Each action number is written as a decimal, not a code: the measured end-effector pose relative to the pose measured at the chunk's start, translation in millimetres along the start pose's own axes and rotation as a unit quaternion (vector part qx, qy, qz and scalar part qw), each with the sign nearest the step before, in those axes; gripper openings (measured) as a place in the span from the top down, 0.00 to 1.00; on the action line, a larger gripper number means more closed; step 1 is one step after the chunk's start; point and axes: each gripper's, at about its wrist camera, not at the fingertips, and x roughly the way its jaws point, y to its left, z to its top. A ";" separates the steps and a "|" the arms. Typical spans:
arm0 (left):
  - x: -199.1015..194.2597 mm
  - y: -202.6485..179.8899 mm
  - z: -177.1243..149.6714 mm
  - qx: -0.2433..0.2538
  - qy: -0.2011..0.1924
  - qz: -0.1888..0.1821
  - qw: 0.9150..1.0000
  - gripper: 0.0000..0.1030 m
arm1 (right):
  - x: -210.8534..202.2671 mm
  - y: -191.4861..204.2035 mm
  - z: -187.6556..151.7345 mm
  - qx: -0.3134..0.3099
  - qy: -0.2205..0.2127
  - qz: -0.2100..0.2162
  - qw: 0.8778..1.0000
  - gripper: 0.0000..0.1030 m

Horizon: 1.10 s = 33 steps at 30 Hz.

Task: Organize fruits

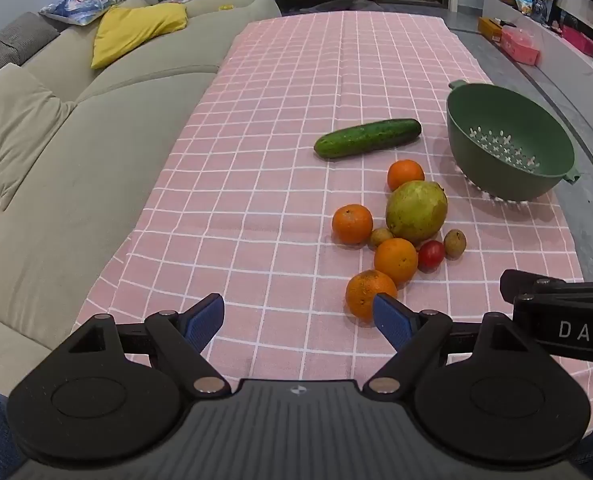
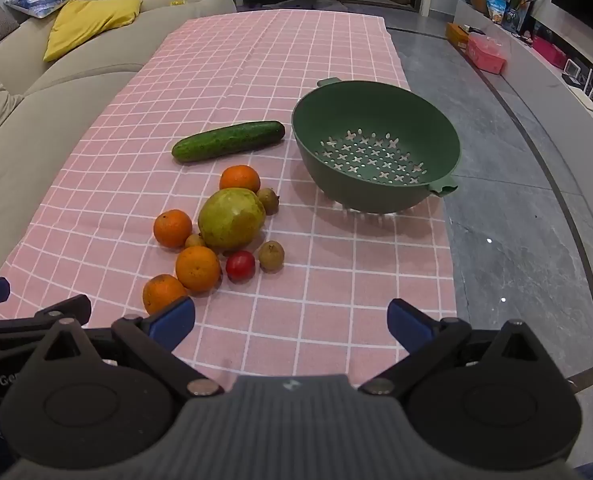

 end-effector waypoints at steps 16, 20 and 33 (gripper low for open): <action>0.7 1.0 -0.3 0.000 0.000 -0.001 1.000 0.05 | 0.1 -1.6 0.0 0.003 0.002 0.009 1.000 0.04; 0.5 0.7 -0.1 -0.001 0.001 -0.001 1.000 0.05 | 0.2 -1.6 -0.5 0.003 0.002 0.009 1.000 0.04; 0.4 1.1 0.3 -0.001 0.001 -0.001 1.000 0.05 | 0.3 -1.5 -0.5 0.002 0.002 0.008 1.000 0.04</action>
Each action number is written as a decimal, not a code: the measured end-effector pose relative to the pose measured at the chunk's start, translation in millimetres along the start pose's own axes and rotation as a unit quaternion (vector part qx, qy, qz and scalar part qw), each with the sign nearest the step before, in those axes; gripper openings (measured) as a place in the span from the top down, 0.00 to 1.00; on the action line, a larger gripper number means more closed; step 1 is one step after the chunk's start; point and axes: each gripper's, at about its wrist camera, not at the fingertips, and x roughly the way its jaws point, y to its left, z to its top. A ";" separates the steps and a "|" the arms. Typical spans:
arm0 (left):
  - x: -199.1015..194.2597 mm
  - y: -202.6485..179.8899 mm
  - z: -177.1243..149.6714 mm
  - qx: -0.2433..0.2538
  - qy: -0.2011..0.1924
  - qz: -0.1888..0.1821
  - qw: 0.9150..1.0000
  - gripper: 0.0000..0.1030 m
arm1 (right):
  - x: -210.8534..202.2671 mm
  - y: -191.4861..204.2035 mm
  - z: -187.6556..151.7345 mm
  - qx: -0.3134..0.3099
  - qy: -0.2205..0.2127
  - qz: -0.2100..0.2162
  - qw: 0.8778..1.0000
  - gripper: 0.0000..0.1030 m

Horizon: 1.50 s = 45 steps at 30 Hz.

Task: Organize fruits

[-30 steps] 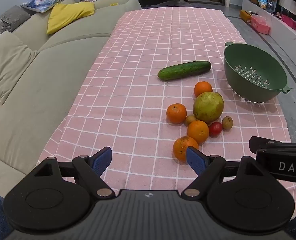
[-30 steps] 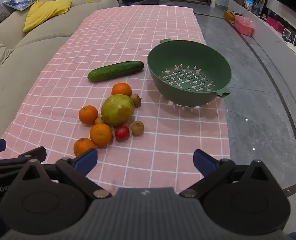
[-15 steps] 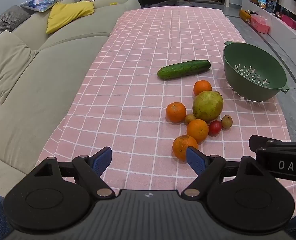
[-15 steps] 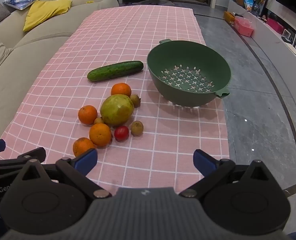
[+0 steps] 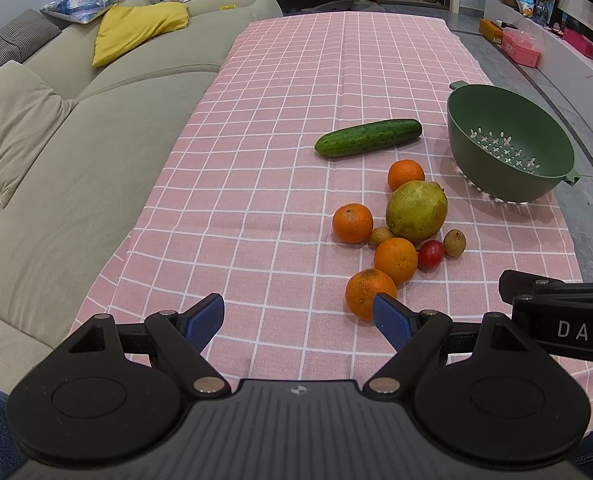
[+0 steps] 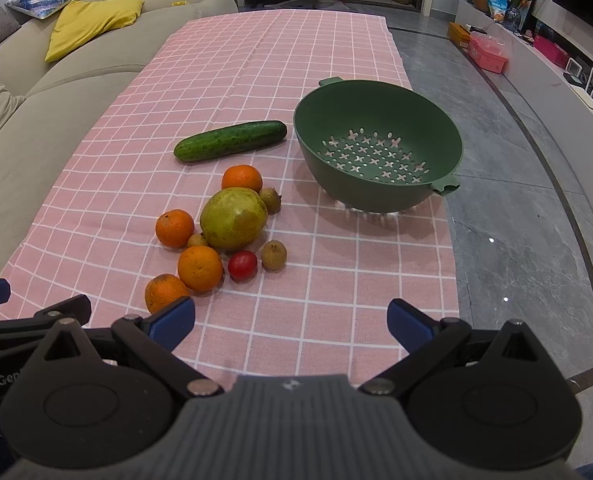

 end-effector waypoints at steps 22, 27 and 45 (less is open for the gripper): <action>0.1 0.1 0.2 0.000 0.000 0.000 1.000 0.05 | 0.8 0.3 -0.4 -0.001 0.001 -0.001 1.000 0.04; 0.1 -0.1 0.2 -0.001 0.001 0.000 1.000 0.05 | 1.1 0.3 -0.5 -0.001 0.001 -0.001 1.000 0.04; 0.5 -1.6 -3.4 0.000 0.001 0.000 1.000 0.05 | 2.3 0.2 -0.7 -0.002 0.002 0.000 1.000 0.04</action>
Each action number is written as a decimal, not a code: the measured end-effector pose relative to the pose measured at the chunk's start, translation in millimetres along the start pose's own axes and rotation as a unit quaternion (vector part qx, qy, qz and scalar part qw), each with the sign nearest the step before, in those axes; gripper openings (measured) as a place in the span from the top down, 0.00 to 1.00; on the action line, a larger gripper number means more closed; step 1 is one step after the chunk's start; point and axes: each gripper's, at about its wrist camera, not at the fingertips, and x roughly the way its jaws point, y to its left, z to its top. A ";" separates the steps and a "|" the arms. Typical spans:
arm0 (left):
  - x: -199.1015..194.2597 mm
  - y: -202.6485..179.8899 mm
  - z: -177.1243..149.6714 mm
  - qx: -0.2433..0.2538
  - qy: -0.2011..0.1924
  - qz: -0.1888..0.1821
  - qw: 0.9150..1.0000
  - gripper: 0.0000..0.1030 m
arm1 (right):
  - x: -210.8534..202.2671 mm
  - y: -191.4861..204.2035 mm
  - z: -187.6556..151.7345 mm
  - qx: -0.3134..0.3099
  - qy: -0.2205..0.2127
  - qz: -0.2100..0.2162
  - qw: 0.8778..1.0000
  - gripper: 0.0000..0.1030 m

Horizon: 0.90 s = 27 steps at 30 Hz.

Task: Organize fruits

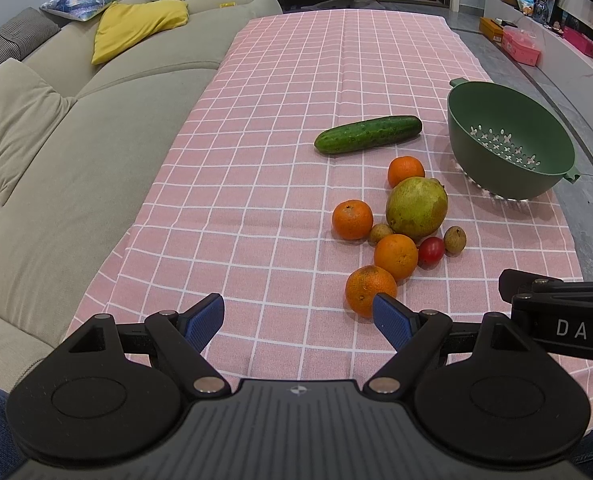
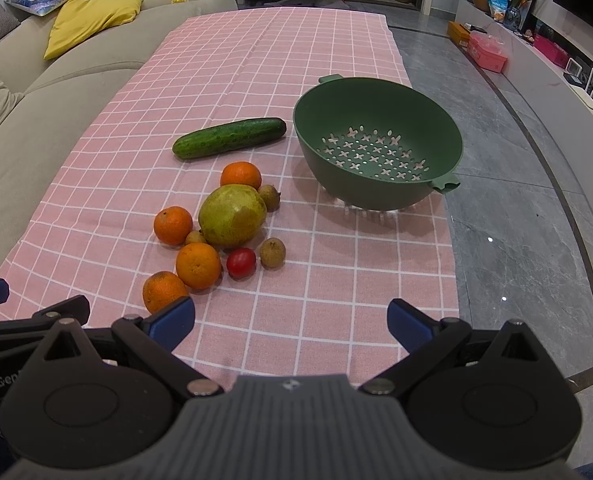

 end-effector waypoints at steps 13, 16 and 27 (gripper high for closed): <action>4.3 -2.2 -8.0 -0.002 0.004 -0.005 1.000 0.05 | 1.4 -2.1 -3.4 -0.002 0.003 -0.001 1.000 0.04; 6.4 0.6 -4.8 0.001 0.006 -0.023 1.000 0.05 | 2.9 -0.5 -1.4 -0.003 0.004 -0.002 1.000 0.04; 17.3 22.7 -12.2 0.006 -0.018 -0.118 0.993 0.06 | 5.7 -46.4 13.8 0.084 -0.015 0.028 0.996 0.05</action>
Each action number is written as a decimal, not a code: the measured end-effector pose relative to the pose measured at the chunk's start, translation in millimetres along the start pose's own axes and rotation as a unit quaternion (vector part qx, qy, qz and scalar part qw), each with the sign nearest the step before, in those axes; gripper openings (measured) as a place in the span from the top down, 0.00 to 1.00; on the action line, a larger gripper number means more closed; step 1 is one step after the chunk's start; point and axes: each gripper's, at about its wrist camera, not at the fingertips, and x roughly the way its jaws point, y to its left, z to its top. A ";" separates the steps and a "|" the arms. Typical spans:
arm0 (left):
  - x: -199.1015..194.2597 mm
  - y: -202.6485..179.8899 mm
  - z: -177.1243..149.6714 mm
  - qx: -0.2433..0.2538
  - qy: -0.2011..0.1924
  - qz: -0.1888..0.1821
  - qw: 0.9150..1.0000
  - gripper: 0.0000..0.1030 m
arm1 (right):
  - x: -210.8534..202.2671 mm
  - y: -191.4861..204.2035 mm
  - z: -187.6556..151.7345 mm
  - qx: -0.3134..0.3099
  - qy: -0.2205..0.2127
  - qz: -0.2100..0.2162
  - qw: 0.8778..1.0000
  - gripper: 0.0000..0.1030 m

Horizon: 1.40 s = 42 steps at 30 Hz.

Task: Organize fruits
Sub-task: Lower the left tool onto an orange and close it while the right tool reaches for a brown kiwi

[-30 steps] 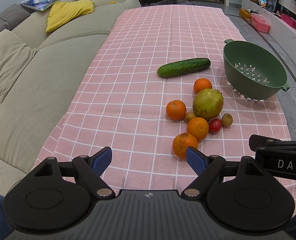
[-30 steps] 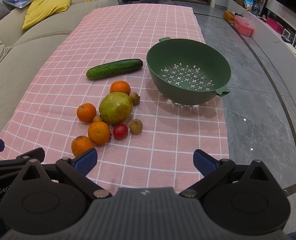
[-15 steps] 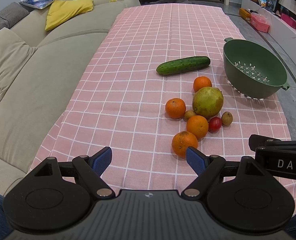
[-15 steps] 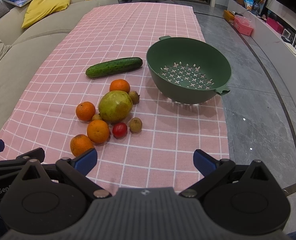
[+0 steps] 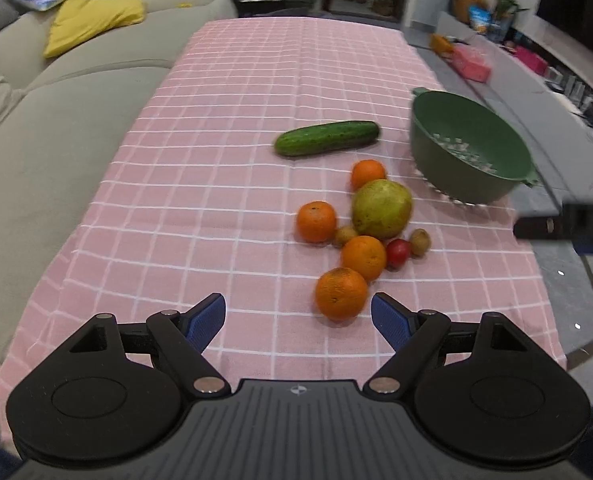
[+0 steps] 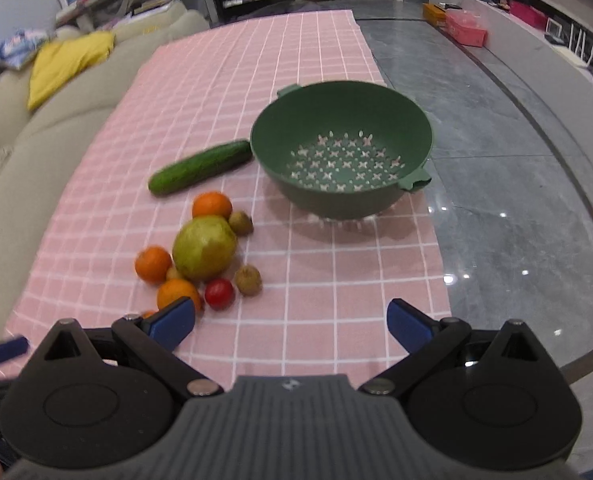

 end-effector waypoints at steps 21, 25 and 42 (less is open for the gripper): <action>65.9 -10.6 -16.0 0.089 -0.019 -0.054 0.994 0.17 | 74.4 -16.2 0.9 0.096 -0.002 0.048 0.994 0.29; 78.5 -11.4 -13.6 0.085 -0.014 -0.055 0.995 0.16 | 90.2 -3.3 0.9 0.083 0.010 0.057 0.995 0.32; 99.4 -3.2 -10.2 0.055 -0.001 -0.087 0.995 0.17 | 140.8 27.5 9.9 0.033 0.036 0.037 0.998 0.67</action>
